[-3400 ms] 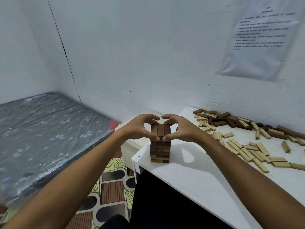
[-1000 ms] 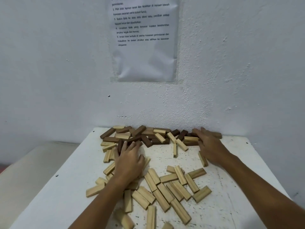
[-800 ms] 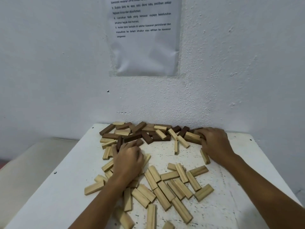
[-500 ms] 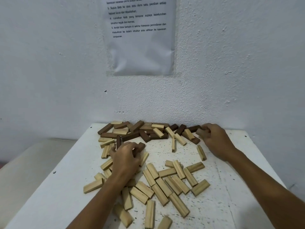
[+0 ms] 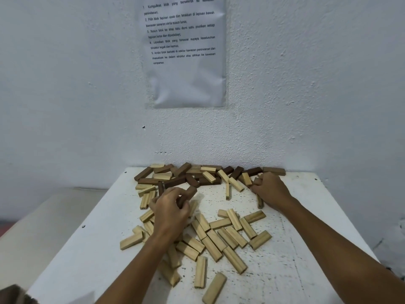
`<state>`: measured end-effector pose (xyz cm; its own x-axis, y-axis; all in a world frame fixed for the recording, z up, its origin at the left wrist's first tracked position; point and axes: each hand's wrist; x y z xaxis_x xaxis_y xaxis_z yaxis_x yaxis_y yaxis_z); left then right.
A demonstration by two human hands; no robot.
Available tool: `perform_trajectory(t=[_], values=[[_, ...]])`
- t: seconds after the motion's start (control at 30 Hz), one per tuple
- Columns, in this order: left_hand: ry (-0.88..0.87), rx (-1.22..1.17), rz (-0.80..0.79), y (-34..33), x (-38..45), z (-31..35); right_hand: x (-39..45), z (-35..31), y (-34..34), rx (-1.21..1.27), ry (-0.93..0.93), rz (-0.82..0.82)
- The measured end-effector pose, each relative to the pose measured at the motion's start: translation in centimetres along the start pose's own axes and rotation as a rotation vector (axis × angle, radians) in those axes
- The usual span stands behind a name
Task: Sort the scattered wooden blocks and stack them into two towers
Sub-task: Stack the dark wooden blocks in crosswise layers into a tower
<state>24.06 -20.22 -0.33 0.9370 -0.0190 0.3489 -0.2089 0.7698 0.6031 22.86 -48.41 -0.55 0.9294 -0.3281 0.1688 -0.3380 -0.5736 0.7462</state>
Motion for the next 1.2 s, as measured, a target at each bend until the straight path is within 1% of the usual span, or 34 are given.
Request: perform_trajectory(t=[0.07,0.17,0.23,0.3,0.37,0.5,0.57,0.67,0.77,0.83,0.9,0.97,1.1,1.2], values=[[-0.049,-0.054,0.003,0.5,-0.5,0.4,-0.8,-0.6,0.3,-0.087,0.015,0.034],[-0.050,-0.088,-0.019,1.5,-1.5,0.9,-2.5,-1.9,1.3,-0.229,0.041,0.115],[-0.043,-0.090,-0.022,2.2,-2.3,1.0,-3.7,-2.7,2.2,-0.266,0.067,0.168],[-0.026,-0.108,-0.033,3.0,-3.4,1.3,-5.2,-3.4,2.8,-0.267,0.089,0.188],[-0.005,-0.120,-0.048,3.8,-4.7,1.5,-6.6,-3.9,3.2,-0.272,0.073,0.171],[0.037,-0.138,-0.075,5.2,-7.5,1.1,-9.1,-4.6,3.2,-0.320,-0.040,0.029],[0.041,-0.132,-0.090,5.9,-8.7,0.9,-9.9,-4.6,3.2,-0.314,-0.049,0.027],[0.041,-0.151,-0.116,7.0,-10.4,0.5,-11.5,-4.6,2.9,-0.280,-0.017,0.099],[0.034,-0.144,-0.126,7.5,-11.8,-0.1,-13.6,-4.5,2.4,-0.312,0.086,0.229],[0.113,-0.191,-0.156,7.8,-13.1,0.1,-15.4,-4.7,2.2,-0.239,0.136,0.290],[0.203,-0.284,-0.172,7.9,-14.5,0.5,-17.2,-5.1,2.0,-0.147,0.167,0.313],[0.220,-0.328,-0.168,8.2,-15.7,0.7,-19.1,-5.8,1.5,-0.043,0.205,0.301],[0.131,-0.329,-0.158,9.0,-16.9,-0.2,-23.0,-8.2,0.5,0.159,0.280,0.183],[-0.004,-0.219,-0.144,9.8,-17.3,-1.3,-25.7,-9.8,-0.6,0.238,0.318,0.058]])
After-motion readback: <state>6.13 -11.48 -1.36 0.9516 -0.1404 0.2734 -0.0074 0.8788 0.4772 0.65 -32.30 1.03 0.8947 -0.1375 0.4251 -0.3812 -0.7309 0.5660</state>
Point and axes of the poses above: each hand's wrist, its own x-axis towards the middle knuckle, its own y-axis out of the back of the hand, z = x × y, and after that the axes turned 10 degrees about y, right-handed
